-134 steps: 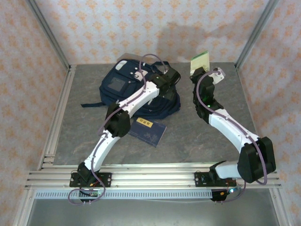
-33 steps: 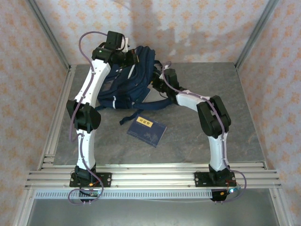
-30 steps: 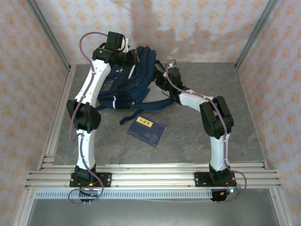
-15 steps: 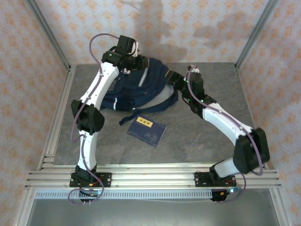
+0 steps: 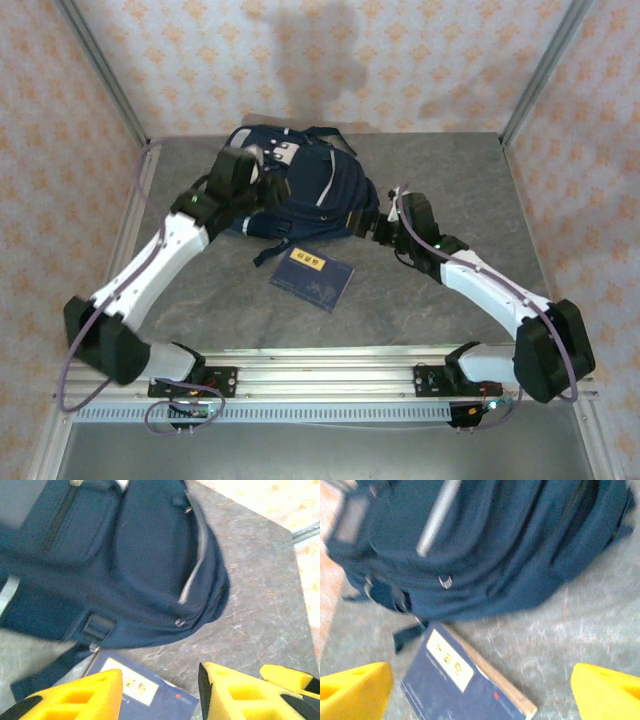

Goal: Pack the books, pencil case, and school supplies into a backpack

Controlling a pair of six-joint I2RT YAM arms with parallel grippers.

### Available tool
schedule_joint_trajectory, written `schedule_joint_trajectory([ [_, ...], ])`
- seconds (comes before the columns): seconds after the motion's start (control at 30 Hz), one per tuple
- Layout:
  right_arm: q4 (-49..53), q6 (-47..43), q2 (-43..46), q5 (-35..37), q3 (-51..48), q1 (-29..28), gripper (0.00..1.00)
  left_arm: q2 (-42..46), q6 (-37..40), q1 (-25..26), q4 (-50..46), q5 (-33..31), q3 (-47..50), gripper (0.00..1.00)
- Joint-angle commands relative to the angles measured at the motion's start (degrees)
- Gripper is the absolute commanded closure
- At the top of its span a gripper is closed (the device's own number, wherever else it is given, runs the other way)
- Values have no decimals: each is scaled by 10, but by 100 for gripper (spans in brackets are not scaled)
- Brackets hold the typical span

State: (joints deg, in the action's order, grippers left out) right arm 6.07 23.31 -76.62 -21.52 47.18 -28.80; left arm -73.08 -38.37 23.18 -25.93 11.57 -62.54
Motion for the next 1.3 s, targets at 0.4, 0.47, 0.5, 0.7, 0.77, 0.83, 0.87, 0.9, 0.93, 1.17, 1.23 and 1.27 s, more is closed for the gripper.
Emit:
schedule_joint_trajectory([
  [0.4, 133, -47, -227, -38, 132, -59, 31, 79, -179, 94, 174, -53, 330, 55],
  [0.47, 142, -51, -238, -50, 140, -64, 33, 80, -184, 95, 183, -57, 343, 54],
  [0.5, 147, -53, -243, -60, 145, -70, 33, 78, -187, 94, 186, -58, 349, 54],
  [0.7, 168, -50, -235, -91, 134, -113, 36, 69, -192, 95, 187, -53, 364, 55],
  [0.77, 160, -37, -215, -96, 114, -123, 37, 71, -191, 95, 184, -57, 370, 55],
  [0.83, 143, -16, -191, -110, 90, -129, 39, 72, -190, 94, 185, -60, 378, 55],
  [0.87, 133, -7, -180, -124, 79, -133, 40, 70, -188, 94, 186, -60, 381, 55],
  [0.9, 118, 4, -170, -140, 68, -137, 41, 68, -186, 94, 186, -60, 382, 55],
  [0.93, 107, 13, -164, -154, 60, -138, 41, 66, -185, 94, 186, -60, 383, 55],
  [1.17, 159, 2, -184, -46, 95, -139, 31, 37, -177, 94, 192, -57, 381, 56],
  [1.23, 168, -4, -211, -51, 121, -139, 30, 26, -182, 95, 200, -51, 382, 56],
  [1.27, 173, -6, -226, -58, 135, -139, 30, 20, -184, 94, 206, -49, 383, 56],
])
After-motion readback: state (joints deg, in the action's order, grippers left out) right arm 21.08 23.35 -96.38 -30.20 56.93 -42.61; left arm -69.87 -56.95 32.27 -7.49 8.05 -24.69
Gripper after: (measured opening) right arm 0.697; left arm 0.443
